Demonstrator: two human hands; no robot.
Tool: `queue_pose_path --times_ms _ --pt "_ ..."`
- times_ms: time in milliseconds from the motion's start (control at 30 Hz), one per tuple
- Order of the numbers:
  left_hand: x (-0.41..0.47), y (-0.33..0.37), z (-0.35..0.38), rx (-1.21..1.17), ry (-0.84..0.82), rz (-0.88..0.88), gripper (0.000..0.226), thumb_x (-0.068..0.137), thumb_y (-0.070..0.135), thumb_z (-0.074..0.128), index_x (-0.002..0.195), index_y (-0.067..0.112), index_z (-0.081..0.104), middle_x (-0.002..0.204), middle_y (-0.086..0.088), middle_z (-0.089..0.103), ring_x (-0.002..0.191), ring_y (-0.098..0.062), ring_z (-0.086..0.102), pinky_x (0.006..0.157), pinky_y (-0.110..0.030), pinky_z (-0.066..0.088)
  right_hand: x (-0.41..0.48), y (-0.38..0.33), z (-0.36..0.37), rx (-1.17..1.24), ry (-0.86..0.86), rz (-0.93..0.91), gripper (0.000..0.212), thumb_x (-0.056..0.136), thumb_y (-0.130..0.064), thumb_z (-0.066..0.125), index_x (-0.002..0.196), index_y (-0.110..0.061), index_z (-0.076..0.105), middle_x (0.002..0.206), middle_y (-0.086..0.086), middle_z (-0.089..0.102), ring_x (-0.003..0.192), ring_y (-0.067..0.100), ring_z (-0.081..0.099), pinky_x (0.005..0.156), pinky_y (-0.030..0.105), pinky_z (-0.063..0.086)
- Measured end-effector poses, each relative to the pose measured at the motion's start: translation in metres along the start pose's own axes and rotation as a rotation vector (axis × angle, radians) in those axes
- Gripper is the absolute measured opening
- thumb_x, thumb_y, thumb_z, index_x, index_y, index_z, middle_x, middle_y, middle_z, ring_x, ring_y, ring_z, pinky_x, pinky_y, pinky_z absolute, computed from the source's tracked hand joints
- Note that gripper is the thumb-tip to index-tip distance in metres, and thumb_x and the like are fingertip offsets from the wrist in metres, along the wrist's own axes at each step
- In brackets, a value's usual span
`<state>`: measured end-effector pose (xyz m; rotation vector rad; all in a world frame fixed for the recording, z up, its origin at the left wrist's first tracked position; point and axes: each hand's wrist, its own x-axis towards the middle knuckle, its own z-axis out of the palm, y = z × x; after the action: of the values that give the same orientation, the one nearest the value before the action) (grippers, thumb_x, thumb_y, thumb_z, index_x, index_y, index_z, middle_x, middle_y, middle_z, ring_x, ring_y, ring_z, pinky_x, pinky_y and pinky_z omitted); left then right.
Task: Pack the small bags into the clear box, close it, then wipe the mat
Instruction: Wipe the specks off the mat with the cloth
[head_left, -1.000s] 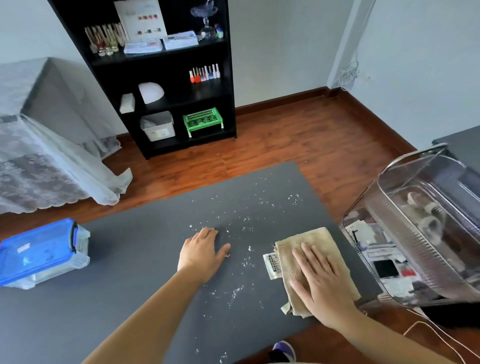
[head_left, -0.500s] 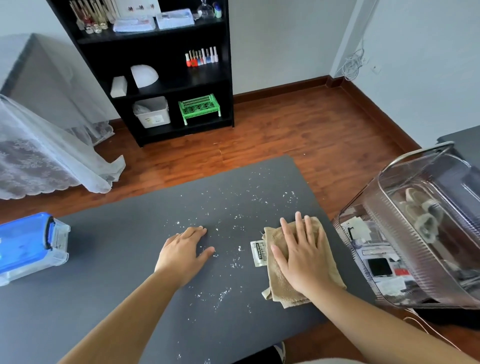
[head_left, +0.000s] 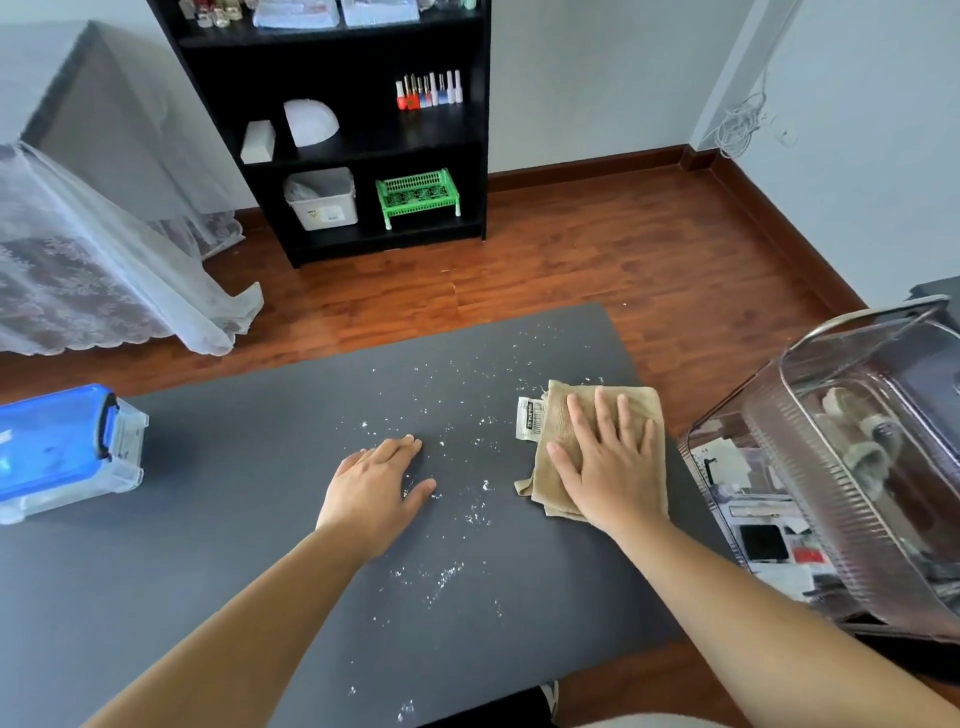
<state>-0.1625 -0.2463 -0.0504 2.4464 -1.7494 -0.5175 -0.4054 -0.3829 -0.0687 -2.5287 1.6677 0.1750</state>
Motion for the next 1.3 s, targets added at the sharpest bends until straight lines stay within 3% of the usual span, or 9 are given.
queue_pose_path --times_ms 167,300,467,600,767,867,1033,1167,1300 --pt "-0.004 0.006 0.003 -0.006 0.034 -0.021 0.054 0.094 0.05 0.035 0.142 0.025 0.035 0.146 0.013 0.038 0.13 -0.01 0.04 0.115 -0.029 0.012 -0.035 0.02 0.013 -0.006 0.013 -0.178 0.072 0.083 -0.075 0.013 0.147 -0.042 0.007 0.159 -0.002 0.01 0.146 0.032 0.014 0.114 0.058 0.017" --pt "-0.004 0.006 0.005 0.008 0.028 -0.019 0.055 0.094 0.05 0.034 0.142 0.025 0.033 0.146 0.013 0.038 0.129 -0.012 0.04 0.116 -0.03 0.011 -0.002 0.034 0.007 0.051 -0.06 -0.002 0.078 0.074 -0.083 0.003 0.143 -0.049 -0.008 0.161 -0.003 -0.007 0.147 0.026 -0.008 0.112 0.062 0.004" --pt "-0.006 0.003 0.009 0.017 0.043 -0.026 0.055 0.094 0.051 0.032 0.143 0.025 0.032 0.146 0.013 0.038 0.128 -0.013 0.041 0.116 -0.03 0.01 0.026 -0.014 -0.005 0.025 -0.032 0.049 0.097 0.069 -0.086 0.0 0.15 -0.032 0.001 0.16 0.012 0.001 0.146 0.036 -0.003 0.117 0.055 0.0" --pt "-0.007 0.005 0.012 0.005 0.056 -0.039 0.055 0.094 0.051 0.033 0.142 0.025 0.033 0.145 0.014 0.039 0.129 -0.01 0.04 0.116 -0.029 0.009 -0.001 -0.036 0.003 0.007 -0.052 -0.16 0.087 0.076 -0.08 0.014 0.149 -0.034 0.001 0.161 0.008 0.002 0.146 0.036 -0.003 0.117 0.047 0.0" --pt "-0.006 0.002 0.01 -0.001 0.044 -0.029 0.055 0.094 0.051 0.033 0.142 0.026 0.034 0.145 0.014 0.039 0.128 -0.011 0.041 0.116 -0.03 0.01 -0.027 0.022 0.004 -0.001 0.018 -0.46 0.062 0.091 -0.059 0.022 0.148 -0.034 0.016 0.158 -0.004 0.019 0.146 0.026 0.015 0.116 0.041 0.012" --pt "-0.005 0.003 0.009 -0.007 0.041 -0.036 0.054 0.094 0.05 0.034 0.142 0.026 0.034 0.145 0.015 0.039 0.129 -0.01 0.041 0.116 -0.03 0.01 0.002 0.046 -0.003 -0.046 -0.017 -0.296 0.065 0.091 -0.056 0.01 0.149 -0.029 0.006 0.159 -0.001 0.008 0.148 0.025 0.004 0.119 0.04 0.007" --pt "-0.003 -0.001 0.006 -0.037 0.042 -0.029 0.051 0.094 0.049 0.034 0.141 0.029 0.035 0.144 0.018 0.039 0.13 -0.006 0.039 0.117 -0.029 0.007 0.069 -0.02 -0.019 0.096 0.022 0.155 0.063 0.095 -0.051 0.023 0.15 -0.023 0.014 0.16 0.009 0.012 0.146 0.033 0.007 0.119 0.045 0.007" --pt "-0.005 -0.002 0.008 -0.052 0.059 -0.04 0.051 0.094 0.049 0.036 0.141 0.031 0.035 0.144 0.019 0.039 0.13 -0.004 0.038 0.116 -0.028 0.007 0.046 -0.072 -0.012 0.104 -0.009 -0.26 0.059 0.095 -0.048 0.03 0.15 -0.029 0.018 0.16 0.003 0.014 0.147 0.03 0.008 0.12 0.044 0.007" --pt "-0.011 -0.004 0.011 -0.059 0.068 -0.041 0.051 0.094 0.049 0.035 0.142 0.032 0.033 0.146 0.02 0.036 0.132 -0.003 0.035 0.117 -0.028 0.005 -0.009 -0.02 -0.002 0.039 -0.028 -0.592 0.057 0.094 -0.055 0.028 0.147 -0.035 0.024 0.157 -0.007 0.022 0.146 0.021 0.017 0.116 0.04 0.014"
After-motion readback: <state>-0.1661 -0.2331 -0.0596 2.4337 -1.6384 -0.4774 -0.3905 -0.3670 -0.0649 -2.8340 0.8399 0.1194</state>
